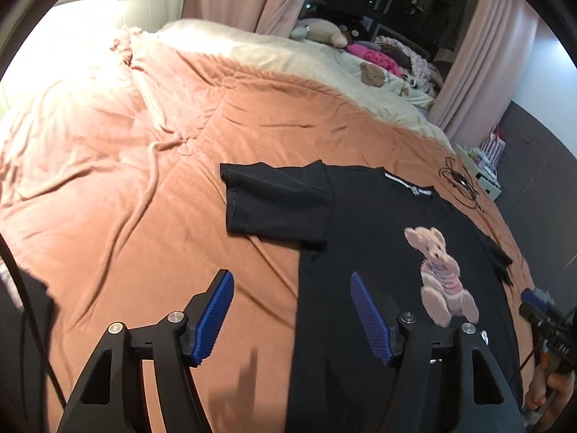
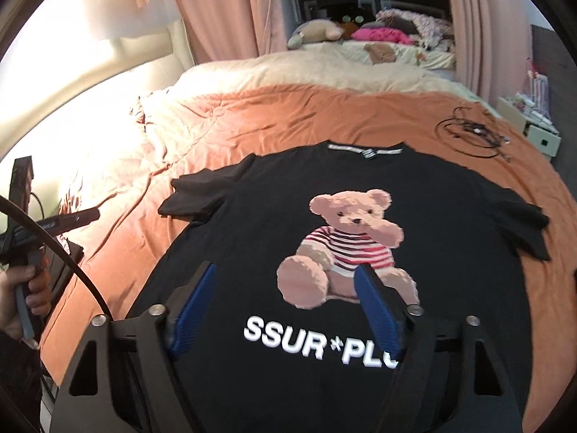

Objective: Fold small clothes
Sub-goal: 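Move the left tool down to the black T-shirt sleeve nearest it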

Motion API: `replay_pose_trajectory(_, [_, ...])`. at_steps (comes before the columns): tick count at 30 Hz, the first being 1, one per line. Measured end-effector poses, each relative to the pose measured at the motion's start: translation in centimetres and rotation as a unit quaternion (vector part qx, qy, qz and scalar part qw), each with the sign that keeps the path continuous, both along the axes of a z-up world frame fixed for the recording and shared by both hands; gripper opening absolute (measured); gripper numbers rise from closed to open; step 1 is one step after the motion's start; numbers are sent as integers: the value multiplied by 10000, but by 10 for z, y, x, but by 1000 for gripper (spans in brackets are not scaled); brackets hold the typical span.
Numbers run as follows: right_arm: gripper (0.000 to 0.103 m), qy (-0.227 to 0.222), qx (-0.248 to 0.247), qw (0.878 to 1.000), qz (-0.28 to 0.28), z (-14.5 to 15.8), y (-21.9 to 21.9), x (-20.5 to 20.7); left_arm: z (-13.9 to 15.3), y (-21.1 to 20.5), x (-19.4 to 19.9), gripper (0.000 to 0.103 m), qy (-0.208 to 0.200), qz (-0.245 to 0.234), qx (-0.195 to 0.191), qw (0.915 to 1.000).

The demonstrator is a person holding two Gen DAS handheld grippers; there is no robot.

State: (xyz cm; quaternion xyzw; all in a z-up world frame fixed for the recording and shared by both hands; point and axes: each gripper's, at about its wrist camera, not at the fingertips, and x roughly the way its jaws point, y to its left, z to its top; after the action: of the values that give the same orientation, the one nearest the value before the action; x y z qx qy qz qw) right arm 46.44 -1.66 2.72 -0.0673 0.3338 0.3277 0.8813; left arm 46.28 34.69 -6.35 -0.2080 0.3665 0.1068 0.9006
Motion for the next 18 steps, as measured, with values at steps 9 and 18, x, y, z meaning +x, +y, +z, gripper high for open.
replay_pose_trajectory(9, [61, 263, -176, 9993, 207, -6, 70, 74, -44, 54, 66, 68, 259, 64, -254, 9993])
replay_pose_trajectory(18, [44, 841, -57, 9963, 145, -38, 124, 131, -93, 86, 121, 51, 626, -39, -560, 9965])
